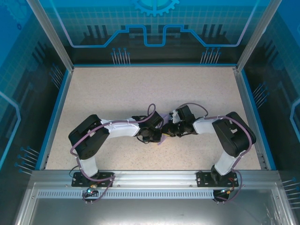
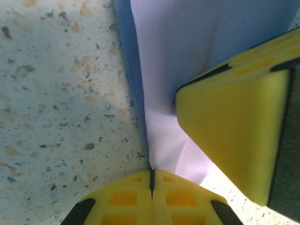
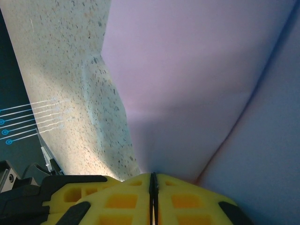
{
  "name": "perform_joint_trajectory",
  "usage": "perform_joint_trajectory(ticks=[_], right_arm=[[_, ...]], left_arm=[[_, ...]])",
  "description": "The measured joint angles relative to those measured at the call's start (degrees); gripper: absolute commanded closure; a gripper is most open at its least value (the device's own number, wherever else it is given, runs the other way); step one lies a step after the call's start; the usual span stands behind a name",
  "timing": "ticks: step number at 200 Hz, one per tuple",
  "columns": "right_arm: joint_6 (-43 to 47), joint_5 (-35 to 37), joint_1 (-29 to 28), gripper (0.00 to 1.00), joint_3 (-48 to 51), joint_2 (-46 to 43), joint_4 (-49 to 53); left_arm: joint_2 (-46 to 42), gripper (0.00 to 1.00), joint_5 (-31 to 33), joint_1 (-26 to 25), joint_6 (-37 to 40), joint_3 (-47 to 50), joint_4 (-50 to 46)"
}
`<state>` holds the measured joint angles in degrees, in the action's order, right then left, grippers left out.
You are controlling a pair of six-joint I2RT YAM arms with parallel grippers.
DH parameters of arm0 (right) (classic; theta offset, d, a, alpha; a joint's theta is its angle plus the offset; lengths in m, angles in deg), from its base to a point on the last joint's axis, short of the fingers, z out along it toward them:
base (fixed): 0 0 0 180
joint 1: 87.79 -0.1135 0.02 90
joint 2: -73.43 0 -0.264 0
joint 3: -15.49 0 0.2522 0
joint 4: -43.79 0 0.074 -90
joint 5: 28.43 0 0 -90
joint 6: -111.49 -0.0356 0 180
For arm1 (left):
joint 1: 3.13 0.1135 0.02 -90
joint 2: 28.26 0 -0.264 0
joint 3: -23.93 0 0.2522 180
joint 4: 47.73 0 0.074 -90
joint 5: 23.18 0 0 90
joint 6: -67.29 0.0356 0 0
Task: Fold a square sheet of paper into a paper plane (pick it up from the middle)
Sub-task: Fourth fold the wing at the center of the table.
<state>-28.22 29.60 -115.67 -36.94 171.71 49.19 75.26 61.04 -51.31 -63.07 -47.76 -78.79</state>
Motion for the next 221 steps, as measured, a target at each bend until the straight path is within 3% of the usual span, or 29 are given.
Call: perform_joint_trajectory(ticks=[128,174,221], right_arm=[[6.2,2.1,-0.6,0.90,-1.6,1.1,4.1],[6.3,2.1,-0.6,0.90,-1.6,1.1,4.1],[6.3,2.1,-0.6,0.90,-1.6,1.1,4.0]], left_arm=[[-2.4,0.82,0.8,-0.4,0.0,-0.2,-1.8],[-7.9,0.90,1.5,-0.4,-0.2,-1.2,-1.7],[-7.1,0.96,-0.5,-0.5,-0.5,-0.3,2.8]])
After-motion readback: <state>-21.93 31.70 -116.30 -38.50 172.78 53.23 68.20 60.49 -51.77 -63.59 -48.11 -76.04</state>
